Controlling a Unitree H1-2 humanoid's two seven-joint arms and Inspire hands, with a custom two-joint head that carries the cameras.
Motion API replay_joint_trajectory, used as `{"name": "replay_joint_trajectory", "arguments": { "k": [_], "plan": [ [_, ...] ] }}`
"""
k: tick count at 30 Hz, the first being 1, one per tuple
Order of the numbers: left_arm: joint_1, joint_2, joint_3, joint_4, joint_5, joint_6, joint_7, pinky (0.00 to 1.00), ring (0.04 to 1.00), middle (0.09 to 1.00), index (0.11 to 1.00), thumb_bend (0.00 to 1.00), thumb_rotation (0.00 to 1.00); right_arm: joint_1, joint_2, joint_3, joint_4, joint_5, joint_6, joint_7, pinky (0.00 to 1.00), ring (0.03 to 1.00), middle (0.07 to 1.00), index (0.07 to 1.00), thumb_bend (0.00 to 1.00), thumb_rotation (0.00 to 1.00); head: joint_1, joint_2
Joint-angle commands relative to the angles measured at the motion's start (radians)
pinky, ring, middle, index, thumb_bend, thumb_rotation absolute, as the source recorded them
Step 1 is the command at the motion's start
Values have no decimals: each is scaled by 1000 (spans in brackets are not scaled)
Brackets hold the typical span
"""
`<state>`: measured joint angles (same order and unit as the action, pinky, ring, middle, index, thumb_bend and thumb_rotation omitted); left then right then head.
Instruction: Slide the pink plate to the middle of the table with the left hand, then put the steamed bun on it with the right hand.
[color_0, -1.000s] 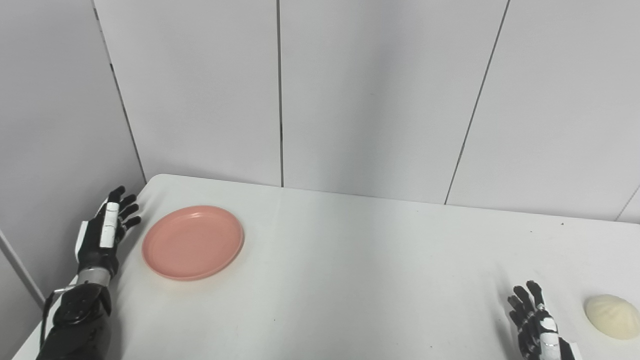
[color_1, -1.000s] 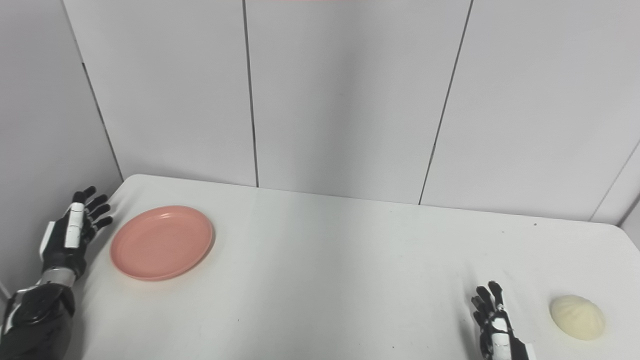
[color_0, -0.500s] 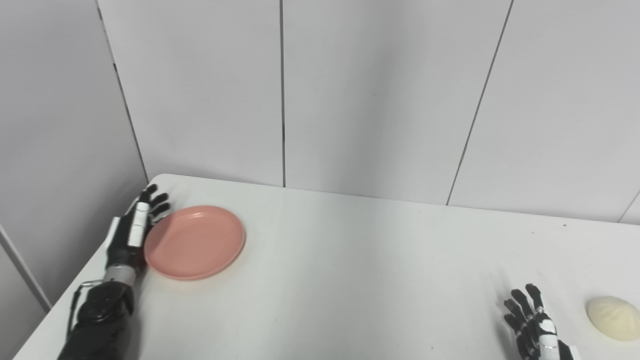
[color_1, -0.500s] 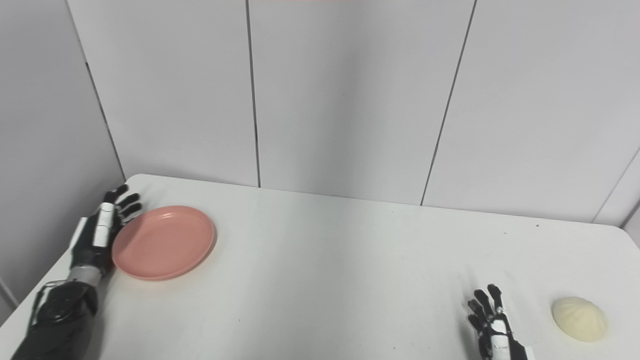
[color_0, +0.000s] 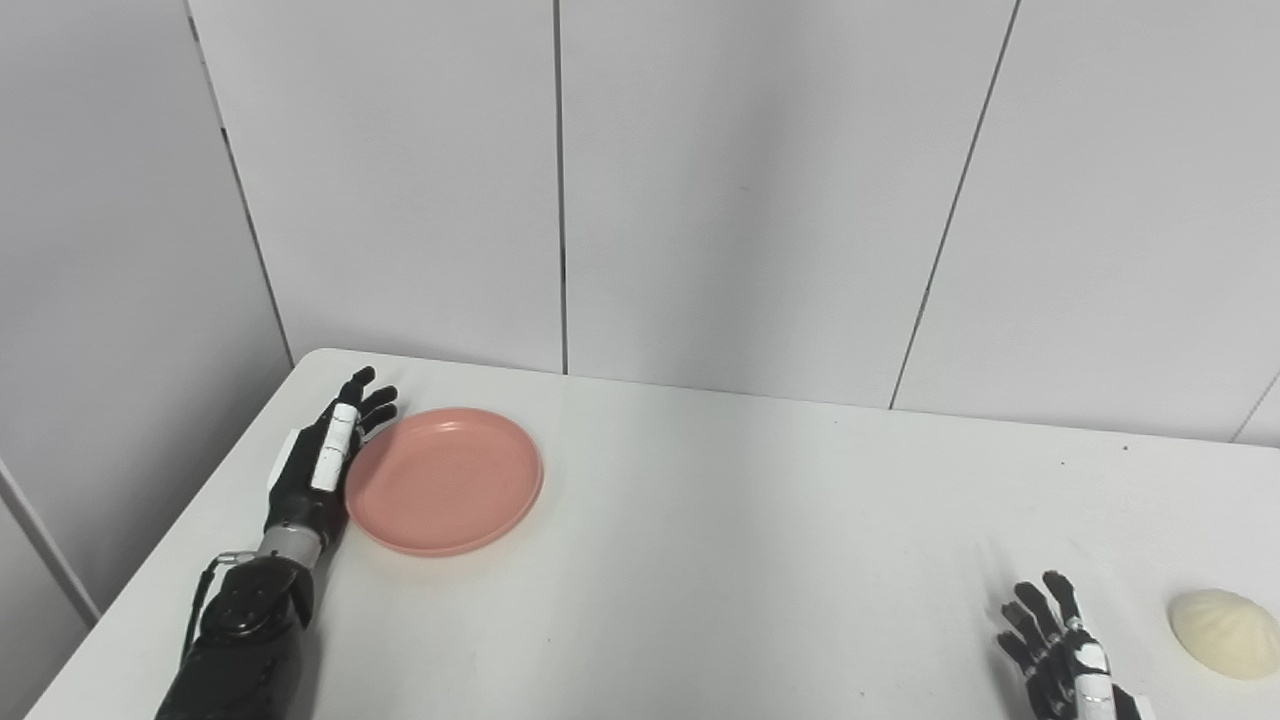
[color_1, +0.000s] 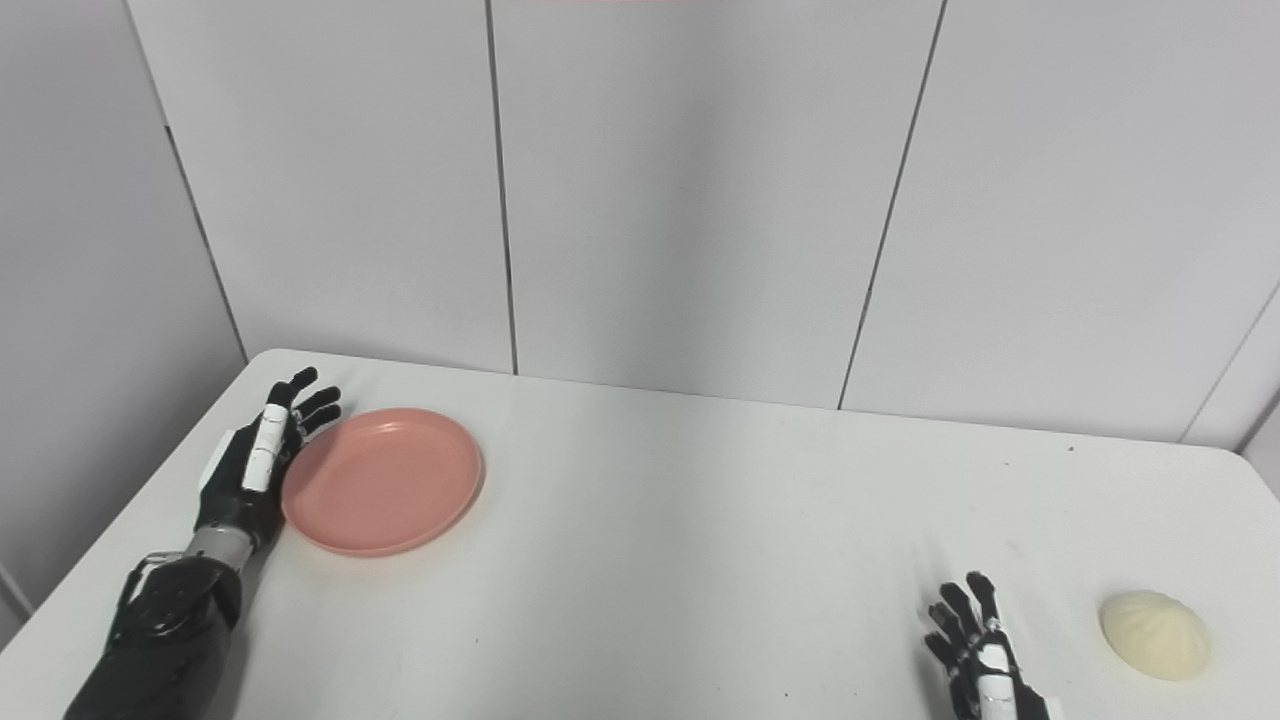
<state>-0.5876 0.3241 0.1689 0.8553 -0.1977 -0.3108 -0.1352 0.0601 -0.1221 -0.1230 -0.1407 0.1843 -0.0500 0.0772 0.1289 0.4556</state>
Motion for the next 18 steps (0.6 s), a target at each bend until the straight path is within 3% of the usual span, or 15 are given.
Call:
{"name": "replay_joint_trajectory", "arguments": {
  "k": [1,8,18],
  "plan": [
    [-22,-25,-16,4,7,10,-16,780,868,856,882,913,903,8,7,6,-7,7,10,4,933,930,938,976,783,1000,1,2],
    [-30,-72,-27,8,2,13,-30,743,851,836,871,930,883,10,9,8,-17,9,20,1,933,930,939,978,790,1000,-5,3],
    [-38,-159,-88,5,33,26,-24,750,864,853,859,930,889,8,19,16,-8,2,14,0,933,931,942,979,775,1000,-26,6]
  ]
}}
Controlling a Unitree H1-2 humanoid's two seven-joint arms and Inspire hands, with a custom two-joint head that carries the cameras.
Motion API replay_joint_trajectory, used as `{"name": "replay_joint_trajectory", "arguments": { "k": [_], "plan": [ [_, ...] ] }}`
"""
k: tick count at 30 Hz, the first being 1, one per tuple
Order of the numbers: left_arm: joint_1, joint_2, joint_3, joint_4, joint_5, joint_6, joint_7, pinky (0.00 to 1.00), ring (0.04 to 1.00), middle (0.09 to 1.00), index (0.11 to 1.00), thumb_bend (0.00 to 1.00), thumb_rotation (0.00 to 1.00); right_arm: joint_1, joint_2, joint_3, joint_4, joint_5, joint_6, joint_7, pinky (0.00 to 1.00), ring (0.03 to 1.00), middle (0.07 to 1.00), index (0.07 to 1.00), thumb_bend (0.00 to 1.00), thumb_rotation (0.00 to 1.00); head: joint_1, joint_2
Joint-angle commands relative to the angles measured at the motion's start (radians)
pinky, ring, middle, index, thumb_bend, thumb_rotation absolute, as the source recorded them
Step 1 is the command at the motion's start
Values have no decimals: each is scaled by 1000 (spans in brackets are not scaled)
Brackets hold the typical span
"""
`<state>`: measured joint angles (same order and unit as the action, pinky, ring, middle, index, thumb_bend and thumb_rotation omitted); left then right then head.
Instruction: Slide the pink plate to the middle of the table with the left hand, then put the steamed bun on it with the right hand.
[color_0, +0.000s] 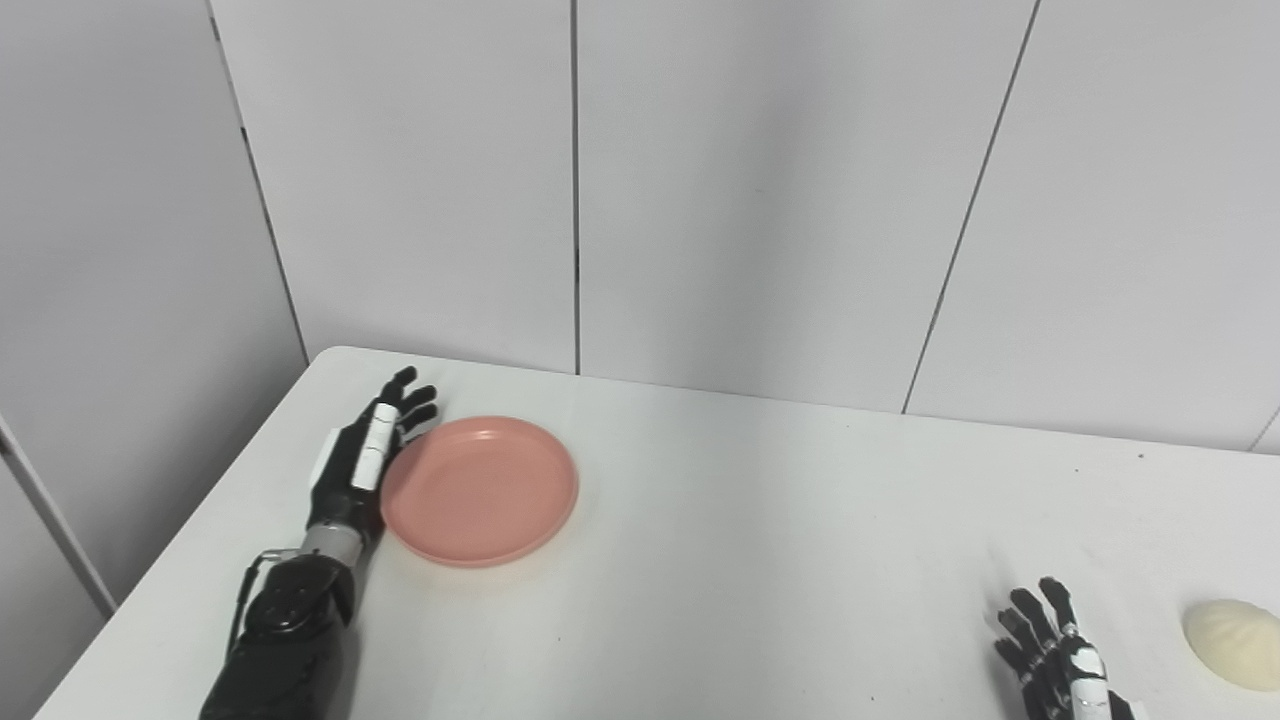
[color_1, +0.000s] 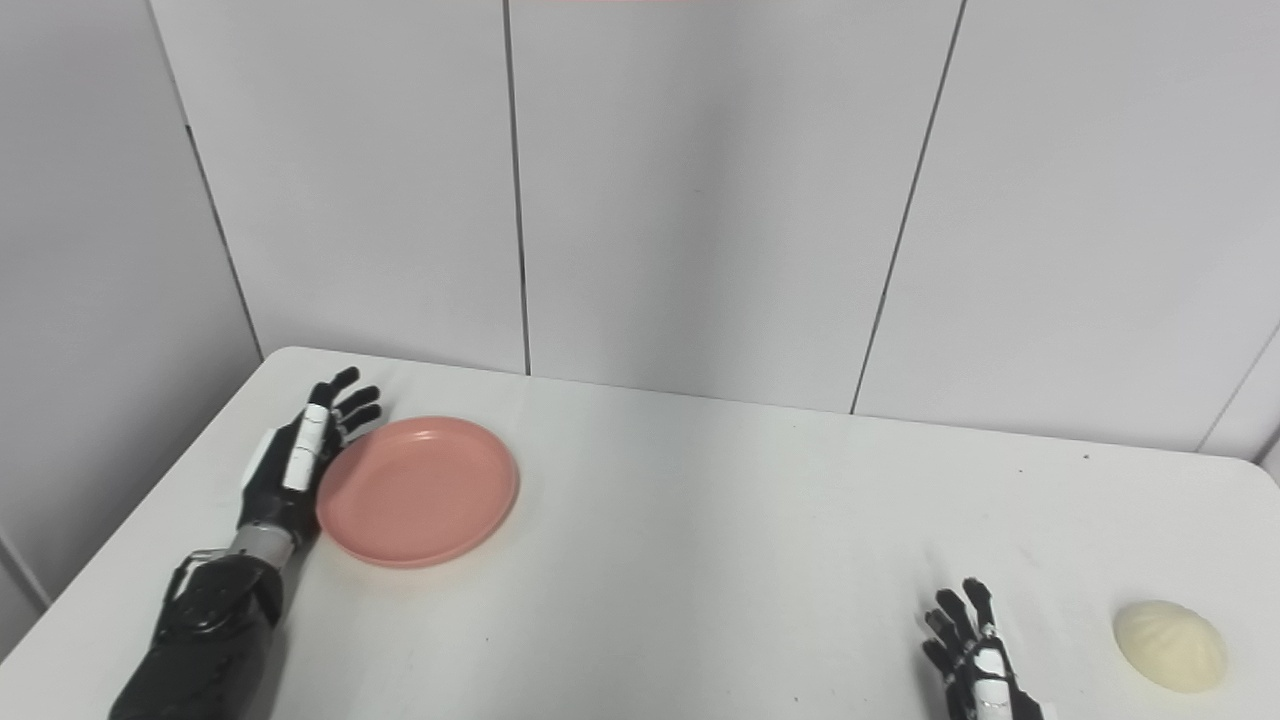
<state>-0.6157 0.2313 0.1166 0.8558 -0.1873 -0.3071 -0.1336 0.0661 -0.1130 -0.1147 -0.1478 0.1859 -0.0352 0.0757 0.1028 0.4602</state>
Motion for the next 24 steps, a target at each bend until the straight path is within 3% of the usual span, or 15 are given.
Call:
{"name": "replay_joint_trajectory", "arguments": {
  "k": [1,13,24],
  "plan": [
    [-6,-76,-44,-7,31,33,-15,752,866,855,857,916,892,1,10,8,2,1,-4,3,934,929,942,979,774,1000,0,1],
    [12,-153,-123,-59,64,91,-34,816,888,866,862,836,908,3,17,17,5,-13,-22,1,893,906,920,963,796,1000,-28,14],
    [27,-204,-166,-43,85,105,-42,771,877,870,889,799,931,2,35,25,-2,-30,-12,-11,866,896,913,945,870,1000,-78,31]
  ]
}}
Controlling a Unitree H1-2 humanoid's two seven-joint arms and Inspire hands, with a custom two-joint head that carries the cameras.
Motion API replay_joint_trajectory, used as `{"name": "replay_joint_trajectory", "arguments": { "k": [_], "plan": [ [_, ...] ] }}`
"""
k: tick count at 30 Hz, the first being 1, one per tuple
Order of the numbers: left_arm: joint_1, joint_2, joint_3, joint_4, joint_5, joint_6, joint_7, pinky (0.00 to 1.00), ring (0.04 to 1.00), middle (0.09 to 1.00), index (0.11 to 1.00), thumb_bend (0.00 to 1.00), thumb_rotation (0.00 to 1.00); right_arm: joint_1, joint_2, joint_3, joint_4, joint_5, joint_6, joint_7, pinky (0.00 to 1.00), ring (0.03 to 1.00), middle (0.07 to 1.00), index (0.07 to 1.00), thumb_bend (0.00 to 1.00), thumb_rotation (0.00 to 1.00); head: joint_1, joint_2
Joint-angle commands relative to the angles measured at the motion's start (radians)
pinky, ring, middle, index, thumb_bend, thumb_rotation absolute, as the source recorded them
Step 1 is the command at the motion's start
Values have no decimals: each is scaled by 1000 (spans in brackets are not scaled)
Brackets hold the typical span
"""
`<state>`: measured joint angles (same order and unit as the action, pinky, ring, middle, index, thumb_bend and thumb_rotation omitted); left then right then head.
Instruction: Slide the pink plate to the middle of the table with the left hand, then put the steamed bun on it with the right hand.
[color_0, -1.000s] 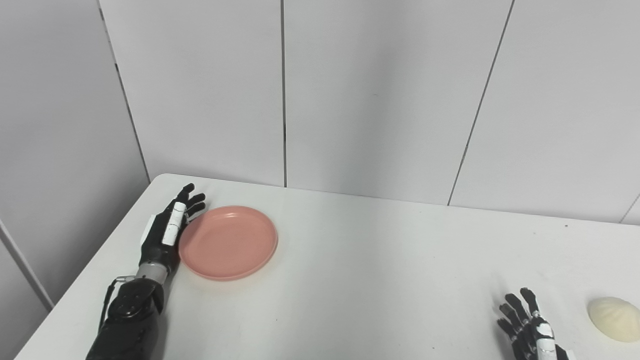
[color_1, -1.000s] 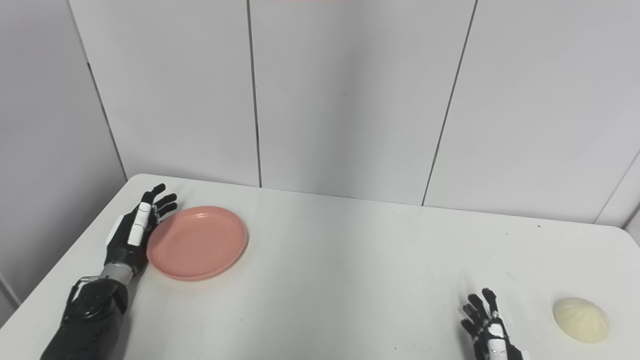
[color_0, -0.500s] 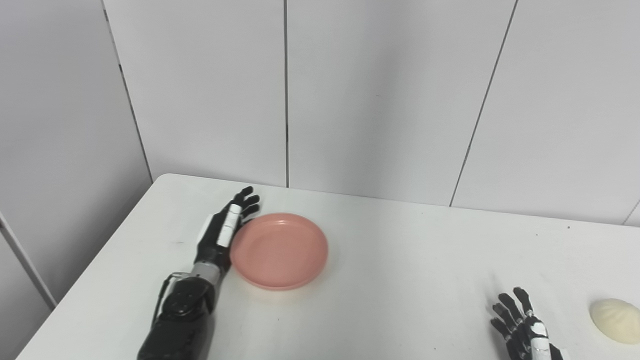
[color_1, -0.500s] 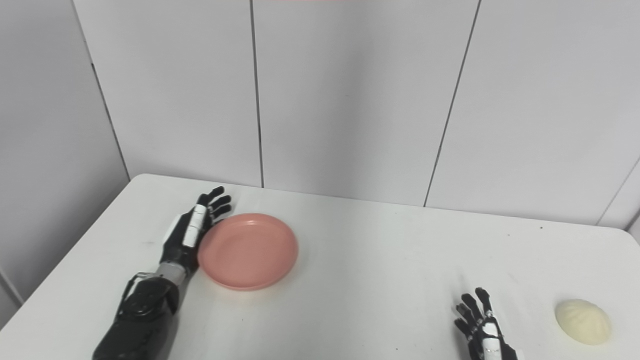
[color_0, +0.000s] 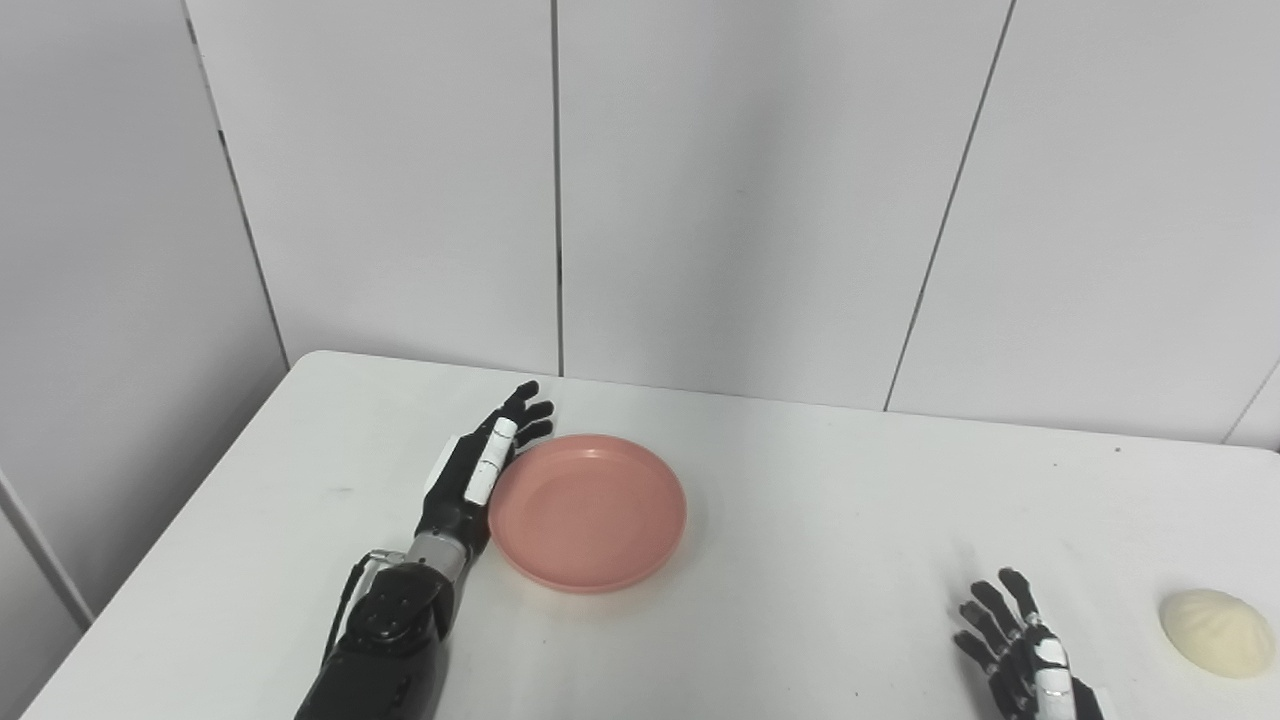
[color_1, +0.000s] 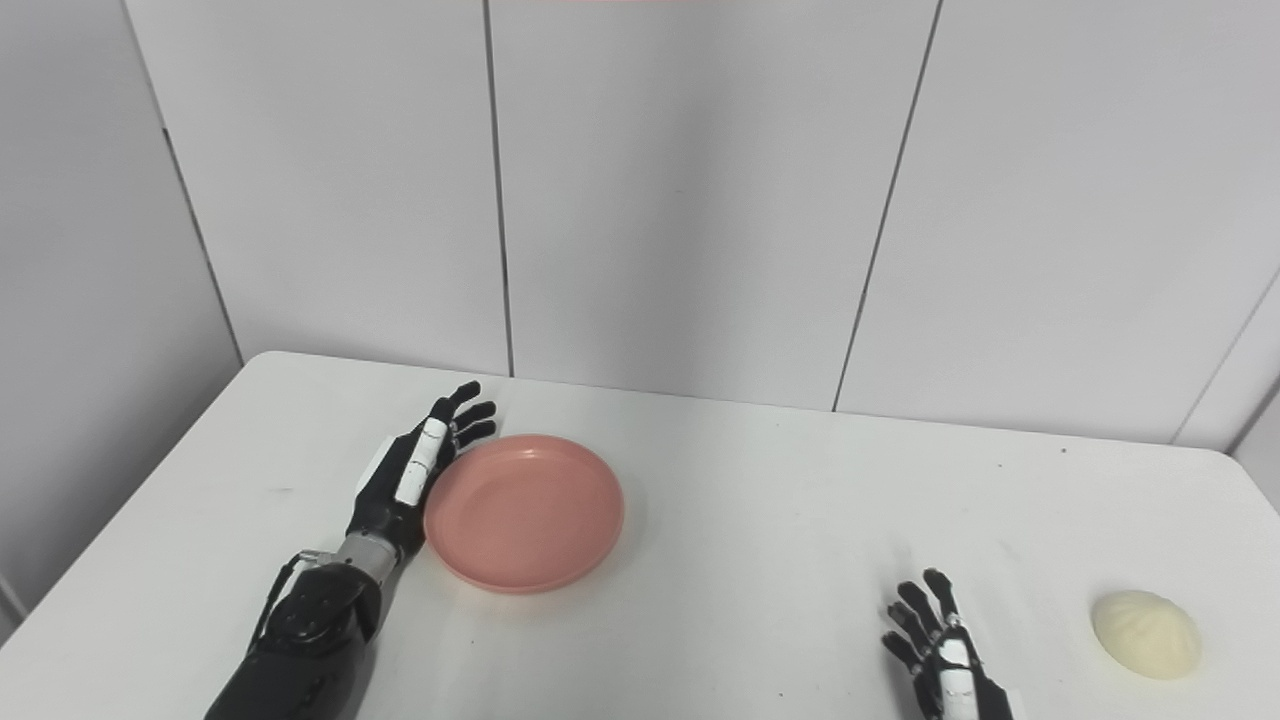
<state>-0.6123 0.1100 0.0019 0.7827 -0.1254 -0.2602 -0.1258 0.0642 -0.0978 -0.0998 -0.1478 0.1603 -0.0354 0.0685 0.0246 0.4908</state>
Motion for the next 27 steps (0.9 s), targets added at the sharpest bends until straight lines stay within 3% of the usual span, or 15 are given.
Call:
{"name": "replay_joint_trajectory", "arguments": {
  "k": [1,6,17,27],
  "plan": [
    [24,-86,-55,34,24,57,-51,778,877,873,889,796,933,4,21,12,-3,-7,-11,-5,863,894,913,944,868,1000,0,0],
    [36,-111,-72,17,37,64,-28,761,862,868,874,822,936,5,37,23,-18,-26,2,-17,851,882,906,943,867,1000,-45,8],
    [67,-166,-60,-112,-6,177,-8,815,874,865,878,827,936,-1,70,42,-25,-67,24,-49,828,860,884,919,911,1000,-114,14],
    [78,-180,-62,-142,14,198,-18,802,875,863,878,812,936,-1,93,71,-42,-113,44,-71,820,861,884,925,912,1000,-209,14]
  ]
}}
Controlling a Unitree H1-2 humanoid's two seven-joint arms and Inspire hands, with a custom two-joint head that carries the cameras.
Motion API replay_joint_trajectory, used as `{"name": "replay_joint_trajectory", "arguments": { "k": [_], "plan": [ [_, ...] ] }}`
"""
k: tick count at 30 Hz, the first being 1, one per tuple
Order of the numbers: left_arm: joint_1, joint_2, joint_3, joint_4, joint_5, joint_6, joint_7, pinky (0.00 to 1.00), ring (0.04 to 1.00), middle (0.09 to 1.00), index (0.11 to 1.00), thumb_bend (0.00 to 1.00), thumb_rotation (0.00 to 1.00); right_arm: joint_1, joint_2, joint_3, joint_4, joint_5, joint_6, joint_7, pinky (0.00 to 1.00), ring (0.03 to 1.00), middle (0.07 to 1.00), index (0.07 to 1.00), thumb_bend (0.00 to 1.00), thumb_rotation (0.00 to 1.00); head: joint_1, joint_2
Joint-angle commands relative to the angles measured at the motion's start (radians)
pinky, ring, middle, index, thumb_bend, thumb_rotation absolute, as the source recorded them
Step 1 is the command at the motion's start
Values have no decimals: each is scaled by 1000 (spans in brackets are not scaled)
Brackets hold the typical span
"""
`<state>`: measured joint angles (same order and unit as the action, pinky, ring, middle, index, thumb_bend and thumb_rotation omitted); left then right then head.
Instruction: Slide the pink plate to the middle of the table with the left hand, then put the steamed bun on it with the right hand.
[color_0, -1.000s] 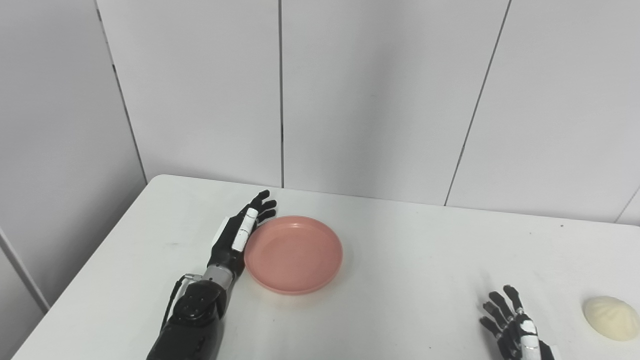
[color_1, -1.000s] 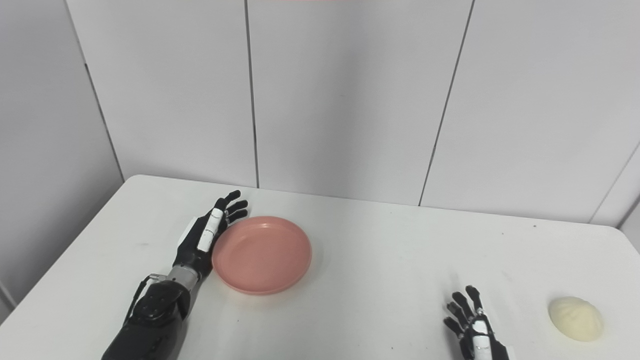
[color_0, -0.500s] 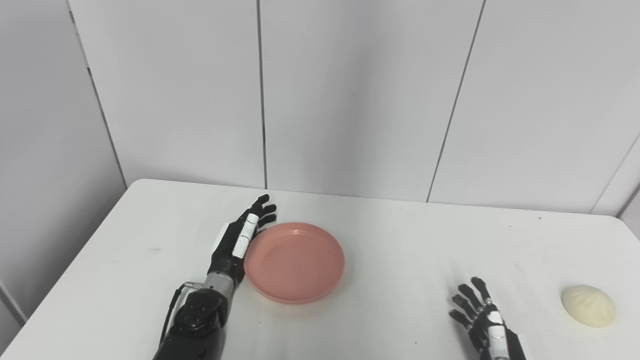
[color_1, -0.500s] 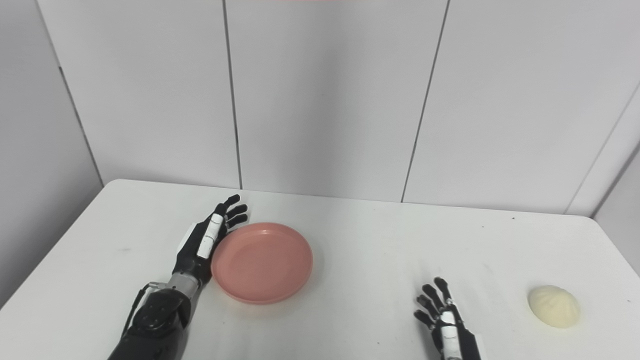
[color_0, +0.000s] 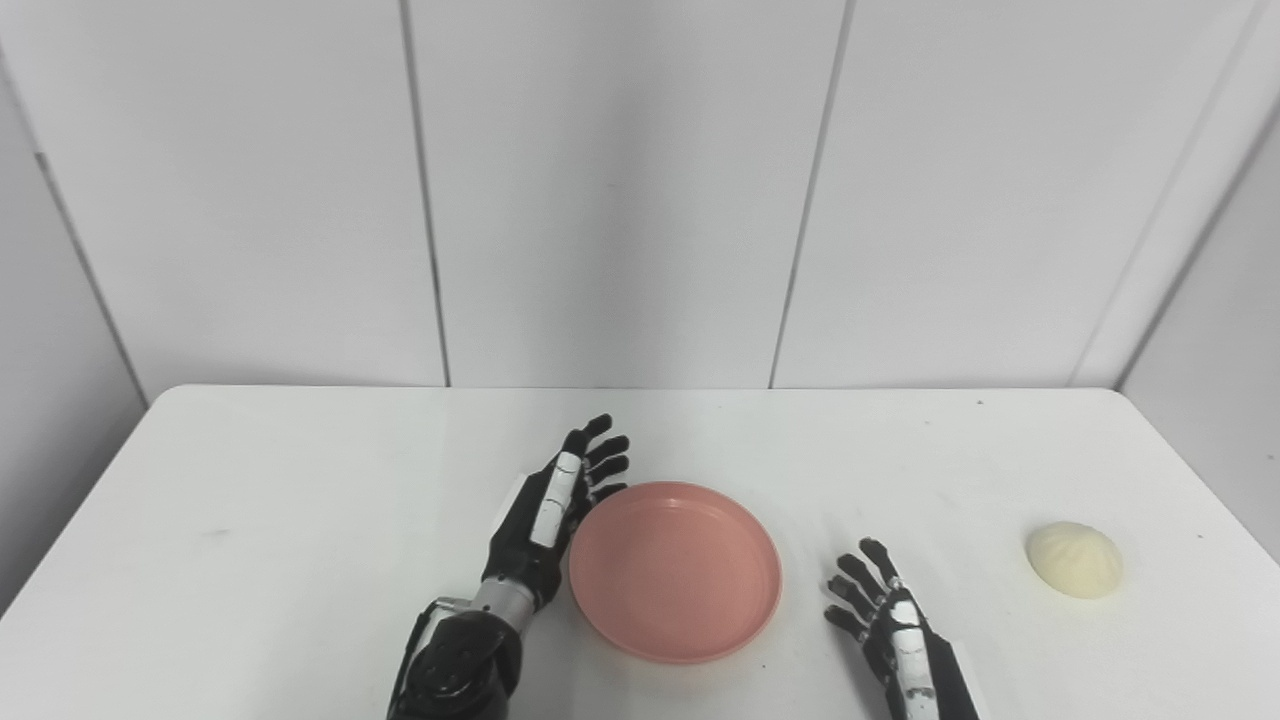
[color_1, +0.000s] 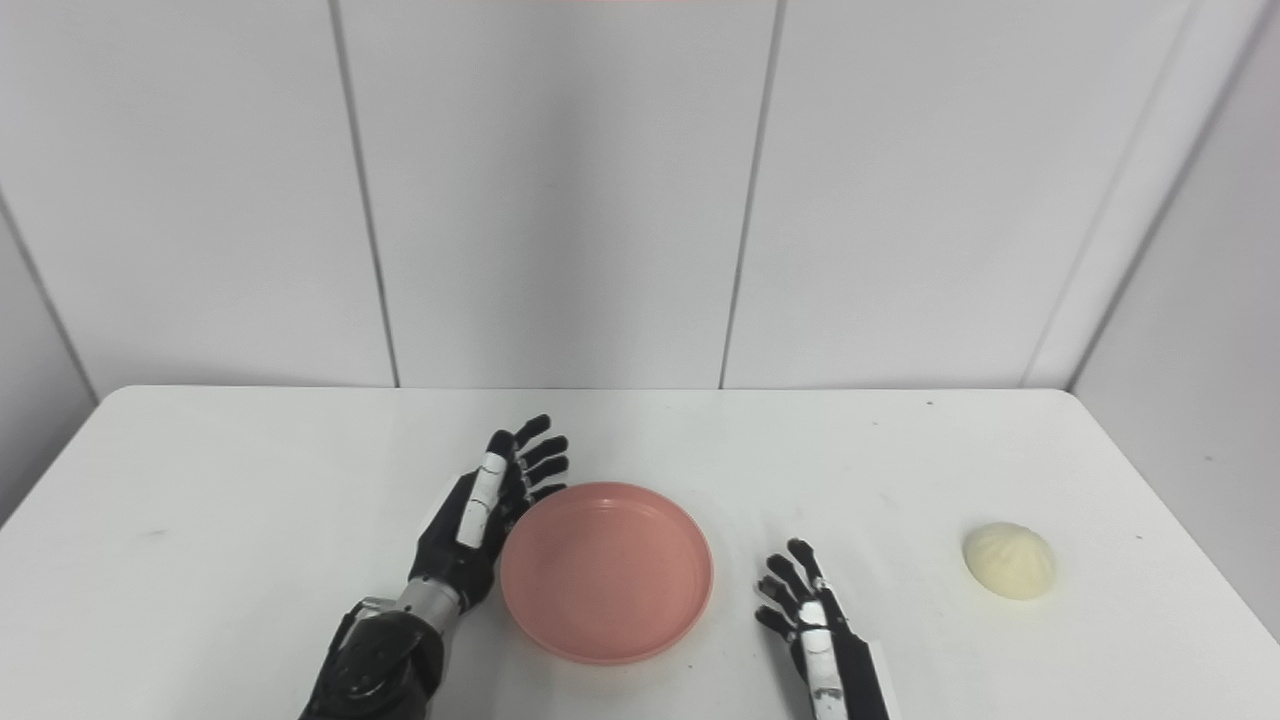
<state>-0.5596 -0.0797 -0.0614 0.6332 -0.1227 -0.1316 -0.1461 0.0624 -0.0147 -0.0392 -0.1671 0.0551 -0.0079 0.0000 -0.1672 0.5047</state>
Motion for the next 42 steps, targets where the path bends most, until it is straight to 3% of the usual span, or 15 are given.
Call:
{"name": "replay_joint_trajectory", "arguments": {
  "k": [1,6,10,13,17,19,25,29,30,35,38,40,42],
  "plan": [
    [29,10,2,-2,8,76,-1,801,881,863,877,810,936,1,13,12,-23,-13,15,-5,818,862,886,928,903,1000,-26,0],
    [35,16,11,-12,-2,90,-14,826,885,877,879,804,940,0,25,21,-14,-49,-30,-24,781,851,883,925,925,1000,-72,-5],
    [39,21,16,-13,2,86,-21,823,883,876,884,798,949,-7,8,21,-40,-152,-43,-63,755,826,879,928,900,1000,-79,-7],
    [35,28,19,5,2,75,-28,815,891,886,896,793,958,-25,-39,10,-50,-273,-61,-96,768,817,880,946,795,1000,-115,-15],
    [34,32,23,17,-2,72,-42,828,906,900,908,796,957,-41,-63,-14,-134,-354,48,-97,748,830,890,933,826,970,-125,-20],
    [29,34,23,33,0,62,-45,831,907,903,911,792,959,-51,-100,-16,-207,-453,131,-74,711,815,879,910,817,942,-126,-23],
    [15,32,28,70,-6,45,-49,837,910,896,904,792,952,-92,-241,-14,-334,-682,284,32,684,797,863,869,881,846,-143,-39],
    [3,33,29,102,-2,22,-55,818,905,892,904,790,952,-127,-340,-14,-391,-781,356,149,675,804,862,855,882,814,-152,-50],
    [1,33,29,108,-1,17,-57,815,902,888,901,791,956,-136,-357,-16,-403,-795,372,177,695,823,861,846,887,759,-152,-50],
    [-5,33,30,126,0,3,-57,823,906,894,900,786,961,-202,-429,-12,-426,-905,381,241,605,749,813,820,905,651,-157,-57],
    [-10,34,32,138,-2,-2,-58,819,907,903,898,785,962,-249,-475,-20,-439,-951,427,342,538,680,750,815,927,573,-158,-59],
    [-13,34,32,148,-1,-8,-59,822,907,902,898,783,967,-285,-513,-23,-434,-1005,464,467,578,740,798,827,940,582,-158,-61],
    [-14,33,33,150,-3,-10,-60,822,904,899,897,777,967,-316,-547,-22,-415,-1047,475,551,577,742,797,819,946,571,-157,-60]
  ]
}}
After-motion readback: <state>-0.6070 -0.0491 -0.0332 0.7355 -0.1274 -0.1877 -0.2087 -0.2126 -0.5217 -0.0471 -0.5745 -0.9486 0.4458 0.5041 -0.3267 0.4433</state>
